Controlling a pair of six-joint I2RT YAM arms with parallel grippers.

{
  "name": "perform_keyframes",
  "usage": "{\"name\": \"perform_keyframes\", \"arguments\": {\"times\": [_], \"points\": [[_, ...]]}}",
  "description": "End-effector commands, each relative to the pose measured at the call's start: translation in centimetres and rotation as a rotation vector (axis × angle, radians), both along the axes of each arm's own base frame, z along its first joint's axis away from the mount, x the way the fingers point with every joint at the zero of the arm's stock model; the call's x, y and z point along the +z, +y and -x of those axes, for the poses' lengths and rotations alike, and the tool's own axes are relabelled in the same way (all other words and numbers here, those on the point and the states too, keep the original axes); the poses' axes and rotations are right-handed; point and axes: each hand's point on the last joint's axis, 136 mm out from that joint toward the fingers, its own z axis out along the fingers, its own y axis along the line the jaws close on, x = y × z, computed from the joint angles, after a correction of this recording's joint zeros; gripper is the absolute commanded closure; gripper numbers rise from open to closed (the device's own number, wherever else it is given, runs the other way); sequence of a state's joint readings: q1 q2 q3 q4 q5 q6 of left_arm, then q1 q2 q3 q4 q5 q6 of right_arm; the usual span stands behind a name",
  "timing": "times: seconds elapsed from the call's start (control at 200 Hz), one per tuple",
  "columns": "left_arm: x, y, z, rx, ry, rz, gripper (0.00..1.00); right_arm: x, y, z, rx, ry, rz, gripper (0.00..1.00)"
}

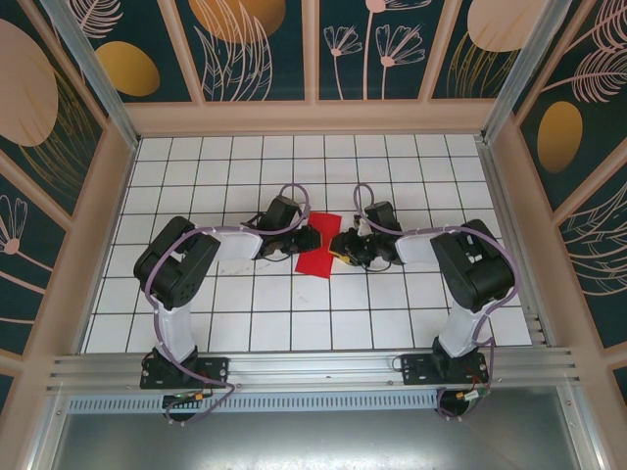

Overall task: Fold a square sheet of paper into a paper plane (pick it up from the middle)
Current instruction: Turn over the paper at the center of the table.

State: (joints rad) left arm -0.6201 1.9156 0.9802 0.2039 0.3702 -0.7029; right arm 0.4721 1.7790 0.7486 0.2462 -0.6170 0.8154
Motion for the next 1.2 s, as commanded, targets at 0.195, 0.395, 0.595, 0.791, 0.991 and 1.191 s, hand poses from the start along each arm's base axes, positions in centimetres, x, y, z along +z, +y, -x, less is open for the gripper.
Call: {"name": "perform_keyframes", "arguments": {"times": [0.195,0.395,0.595,0.791,0.991,1.191], "points": [[-0.7,0.6,-0.5,0.015,-0.004,-0.042,0.82,0.4,0.8,-1.1,0.002,-0.027,-0.033,0.65],[-0.8,0.5,-0.6,0.02,-0.001,-0.039,0.82,0.7,1.3,-0.8,0.029,-0.046,-0.068,0.66],[-0.5,0.5,-0.6,0.027,-0.004,-0.032,0.82,0.4,1.6,-1.0,0.038,-0.059,-0.083,0.71],[1.3,1.2,-1.4,0.088,-0.041,-0.028,0.81,1.0,2.1,-1.0,0.056,-0.088,-0.103,0.79],[8.1,6.6,-2.1,0.34,-0.242,-0.037,0.8,3.8,1.8,-1.6,0.089,-0.182,-0.052,0.93],[13.7,13.4,-1.0,0.584,-0.402,-0.065,0.74,7.4,-1.3,-3.1,0.111,-0.308,0.275,0.99]]}}
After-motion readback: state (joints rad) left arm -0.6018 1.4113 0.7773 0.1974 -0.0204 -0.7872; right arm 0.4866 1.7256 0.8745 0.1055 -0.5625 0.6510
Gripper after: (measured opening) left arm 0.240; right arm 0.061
